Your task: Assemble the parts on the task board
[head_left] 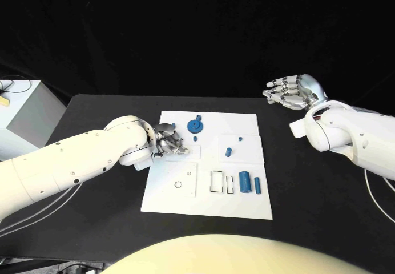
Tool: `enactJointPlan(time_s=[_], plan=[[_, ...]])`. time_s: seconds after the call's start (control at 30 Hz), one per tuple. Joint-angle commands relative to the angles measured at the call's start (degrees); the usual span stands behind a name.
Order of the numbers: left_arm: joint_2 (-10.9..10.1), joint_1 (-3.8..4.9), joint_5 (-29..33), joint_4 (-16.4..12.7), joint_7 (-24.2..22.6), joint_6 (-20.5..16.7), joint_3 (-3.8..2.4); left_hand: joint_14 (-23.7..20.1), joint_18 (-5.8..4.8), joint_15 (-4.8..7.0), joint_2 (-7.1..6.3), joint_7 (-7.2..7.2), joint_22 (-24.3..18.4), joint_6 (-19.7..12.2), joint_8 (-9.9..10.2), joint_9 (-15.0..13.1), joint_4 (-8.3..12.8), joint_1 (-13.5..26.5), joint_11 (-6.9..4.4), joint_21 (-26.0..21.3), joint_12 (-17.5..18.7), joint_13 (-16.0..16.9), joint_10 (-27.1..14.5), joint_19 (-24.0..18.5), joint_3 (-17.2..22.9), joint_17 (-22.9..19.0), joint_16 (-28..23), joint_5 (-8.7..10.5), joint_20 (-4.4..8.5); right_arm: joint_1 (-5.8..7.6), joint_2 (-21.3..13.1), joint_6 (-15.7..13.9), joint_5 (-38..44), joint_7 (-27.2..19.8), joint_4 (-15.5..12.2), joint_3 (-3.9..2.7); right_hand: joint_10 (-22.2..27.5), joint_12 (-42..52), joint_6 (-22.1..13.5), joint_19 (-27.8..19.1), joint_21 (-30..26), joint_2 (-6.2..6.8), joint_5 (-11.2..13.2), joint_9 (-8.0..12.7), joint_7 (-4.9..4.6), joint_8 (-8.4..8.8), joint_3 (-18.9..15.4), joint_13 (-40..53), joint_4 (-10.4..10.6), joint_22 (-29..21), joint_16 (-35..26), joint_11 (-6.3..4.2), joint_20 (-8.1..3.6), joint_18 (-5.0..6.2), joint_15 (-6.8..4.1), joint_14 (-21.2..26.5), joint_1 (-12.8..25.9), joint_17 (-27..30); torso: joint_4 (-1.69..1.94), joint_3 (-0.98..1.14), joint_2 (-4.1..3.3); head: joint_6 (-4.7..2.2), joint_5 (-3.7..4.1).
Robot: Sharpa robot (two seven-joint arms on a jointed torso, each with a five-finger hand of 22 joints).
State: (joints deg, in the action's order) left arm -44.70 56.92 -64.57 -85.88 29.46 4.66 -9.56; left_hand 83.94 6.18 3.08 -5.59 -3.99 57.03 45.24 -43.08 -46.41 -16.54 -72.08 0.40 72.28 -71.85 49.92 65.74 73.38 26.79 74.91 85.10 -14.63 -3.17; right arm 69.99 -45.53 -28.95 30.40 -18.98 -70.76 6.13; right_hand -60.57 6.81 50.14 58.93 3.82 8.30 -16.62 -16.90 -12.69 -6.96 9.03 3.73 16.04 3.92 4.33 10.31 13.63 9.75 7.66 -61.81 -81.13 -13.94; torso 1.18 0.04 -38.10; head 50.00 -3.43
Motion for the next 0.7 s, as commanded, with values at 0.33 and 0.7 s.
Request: enactJointPlan(time_s=[0.33, 0.7], plan=[[0.1, -0.11, 5.4, 0.1, -0.2, -1.6, 0.09, 2.5, 0.72, -0.34, -1.54, -0.81, -1.3, -3.1, -2.9, 0.7, 3.4, -0.4, 0.23, -0.9, 1.1, -3.1, -2.4, -1.1, 15.2, 6.6, -0.1, -0.22, -0.18, -0.12, 0.0, 0.6, 0.3, -0.4, -0.1, -0.01, -0.5, -0.2, 0.4, 0.1, 0.2, -0.02, -0.3, 0.1, -1.31, 0.24, 0.3, -0.1, -0.1, -0.1, -0.3, 0.00, 0.31, 0.83, 0.06, -0.4, 0.8, 0.1, -0.02, 0.02, 0.01, 0.00, -0.20], [-0.2, -0.05, 12.8, 0.0, -0.8, -1.0, -0.07, 1.8, 1.08, -0.93, -2.39, -1.70, -2.6, -3.8, -3.5, 2.9, 9.6, 2.3, 0.96, -1.6, 4.8, -9.9, -5.7, -2.3, 22.1, 5.4, -0.6, -0.07, -0.93, -0.14, -0.1, 0.7, 0.3, -0.3, 0.0, 0.01, -0.5, -0.3, 0.4, 0.1, 0.2, 0.03, -0.4, 0.1, -1.30, 0.33, 0.5, -0.1, -0.1, -0.1, -0.3, 0.00, 0.31, 0.83, 0.06, -0.5, 0.9, 0.3, -0.10, 0.04, -0.02, 0.00, -0.18]])
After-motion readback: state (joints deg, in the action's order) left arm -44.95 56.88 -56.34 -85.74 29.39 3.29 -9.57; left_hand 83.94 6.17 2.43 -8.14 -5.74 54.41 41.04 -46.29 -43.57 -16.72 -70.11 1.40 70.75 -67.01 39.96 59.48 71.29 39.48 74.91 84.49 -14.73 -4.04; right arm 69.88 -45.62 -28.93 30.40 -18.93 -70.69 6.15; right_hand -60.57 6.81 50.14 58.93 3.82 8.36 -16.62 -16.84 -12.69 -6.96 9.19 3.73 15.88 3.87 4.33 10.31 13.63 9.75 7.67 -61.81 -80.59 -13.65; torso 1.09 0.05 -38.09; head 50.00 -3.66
